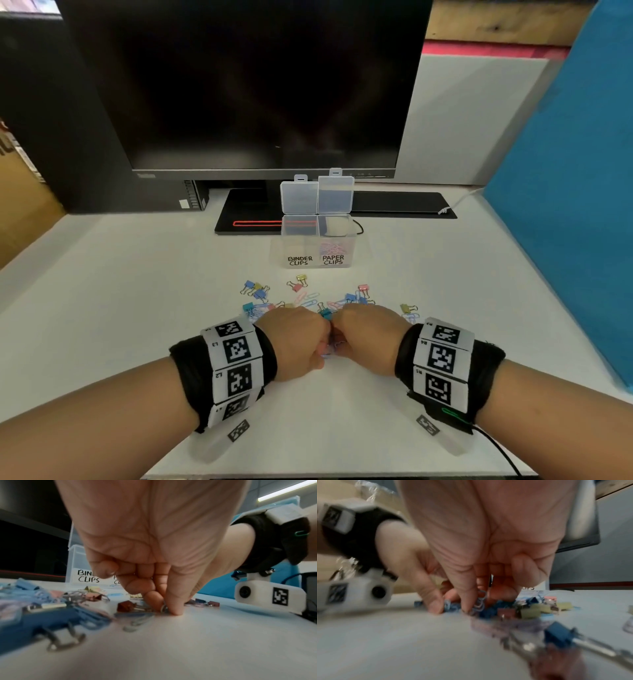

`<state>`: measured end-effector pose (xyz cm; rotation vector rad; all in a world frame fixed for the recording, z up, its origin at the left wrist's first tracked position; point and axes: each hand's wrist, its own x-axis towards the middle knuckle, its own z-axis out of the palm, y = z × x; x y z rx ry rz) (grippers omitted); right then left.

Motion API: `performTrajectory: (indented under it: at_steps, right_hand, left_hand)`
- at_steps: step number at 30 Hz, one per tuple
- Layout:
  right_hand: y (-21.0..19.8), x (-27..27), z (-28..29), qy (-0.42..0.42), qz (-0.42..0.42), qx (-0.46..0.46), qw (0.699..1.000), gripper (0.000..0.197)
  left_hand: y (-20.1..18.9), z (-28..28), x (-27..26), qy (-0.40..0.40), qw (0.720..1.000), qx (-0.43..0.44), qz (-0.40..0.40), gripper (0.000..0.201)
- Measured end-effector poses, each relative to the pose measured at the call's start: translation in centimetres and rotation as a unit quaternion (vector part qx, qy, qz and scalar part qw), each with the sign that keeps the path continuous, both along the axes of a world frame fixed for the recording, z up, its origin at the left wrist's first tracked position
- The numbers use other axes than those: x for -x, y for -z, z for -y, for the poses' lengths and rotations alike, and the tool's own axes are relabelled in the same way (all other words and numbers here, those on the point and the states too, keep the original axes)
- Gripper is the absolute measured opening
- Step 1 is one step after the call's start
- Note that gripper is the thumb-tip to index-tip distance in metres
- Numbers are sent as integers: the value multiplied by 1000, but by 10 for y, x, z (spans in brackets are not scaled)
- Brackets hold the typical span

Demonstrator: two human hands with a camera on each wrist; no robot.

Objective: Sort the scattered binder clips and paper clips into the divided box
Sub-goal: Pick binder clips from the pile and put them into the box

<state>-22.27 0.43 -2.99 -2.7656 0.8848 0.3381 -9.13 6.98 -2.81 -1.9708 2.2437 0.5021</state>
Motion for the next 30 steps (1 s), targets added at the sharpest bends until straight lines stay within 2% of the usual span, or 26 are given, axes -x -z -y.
performTrajectory:
  at_steps: [3, 5, 7, 9, 11, 12, 14, 15, 16, 17, 18, 19, 20, 21, 22, 23, 24, 25, 26, 27, 30]
  right_hand:
    - [-17, 10, 7, 46, 45, -42, 997, 9]
    - [-25, 19, 19, 105, 123, -113, 980, 17]
    - [-27, 29, 31, 191, 228, -236, 925, 17]
    - [-27, 37, 43, 284, 298, -347, 843, 7]
    - [-24, 43, 53, 341, 338, -435, 761, 14]
    - [-22, 44, 58, 355, 355, -471, 725, 15]
    - [-18, 43, 63, 375, 377, -517, 671, 15]
    - [-17, 40, 64, 382, 384, -532, 651, 16]
    - [-16, 37, 64, 385, 390, -542, 638, 15]
    - [-16, 33, 63, 382, 391, -549, 632, 13]
    - [-17, 28, 62, 373, 385, -551, 640, 9]
    - [-18, 22, 60, 365, 366, -543, 662, 8]
    - [-20, 17, 58, 355, 336, -516, 704, 9]
    - [-21, 11, 56, 338, 296, -461, 765, 14]
    - [-23, 5, 53, 310, 248, -384, 834, 18]
    - [-24, -1, 51, 269, 203, -293, 895, 21]
    - [-25, -8, 49, 214, 169, -213, 938, 22]
    - [-25, -14, 45, 162, 147, -161, 962, 22]
    - [-26, -21, 42, 118, 132, -131, 975, 19]
    - [-26, -28, 38, 82, 121, -121, 982, 14]
    - [-27, -49, 26, 22, 100, -99, 990, 3]
  left_hand:
    - [-4, -2, -4, -29, 998, 17, -50, 6]
    - [-9, -1, -16, -78, 991, 20, -103, 6]
    - [-15, 1, -38, -133, 975, 24, -174, 12]
    - [-20, 1, -65, -194, 942, 31, -273, 18]
    - [-24, -2, -86, -272, 881, 26, -385, 15]
    - [-25, -4, -94, -320, 835, 10, -448, 12]
    - [-23, -5, -105, -405, 713, -35, -571, 16]
    - [-22, -6, -109, -433, 661, -55, -611, 19]
    - [-21, -6, -113, -451, 622, -77, -635, 22]
    - [-20, -6, -116, -456, 600, -102, -650, 21]
    - [-18, -6, -118, -454, 588, -122, -658, 20]
    - [-17, -6, -119, -451, 590, -135, -656, 19]
    - [-16, -5, -118, -455, 597, -143, -645, 21]
    - [-16, -3, -116, -452, 633, -142, -612, 26]
    - [-17, -2, -111, -438, 703, -129, -545, 30]
    - [-20, -2, -105, -403, 795, -110, -440, 29]
    - [-21, -2, -100, -347, 882, -81, -308, 23]
    - [-23, -2, -95, -272, 942, -46, -189, 12]
    - [-25, -3, -91, -200, 973, -17, -113, 10]
    - [-24, -3, -91, -153, 985, -7, -82, 20]
    - [-25, -5, -91, -101, 992, -14, -73, 40]
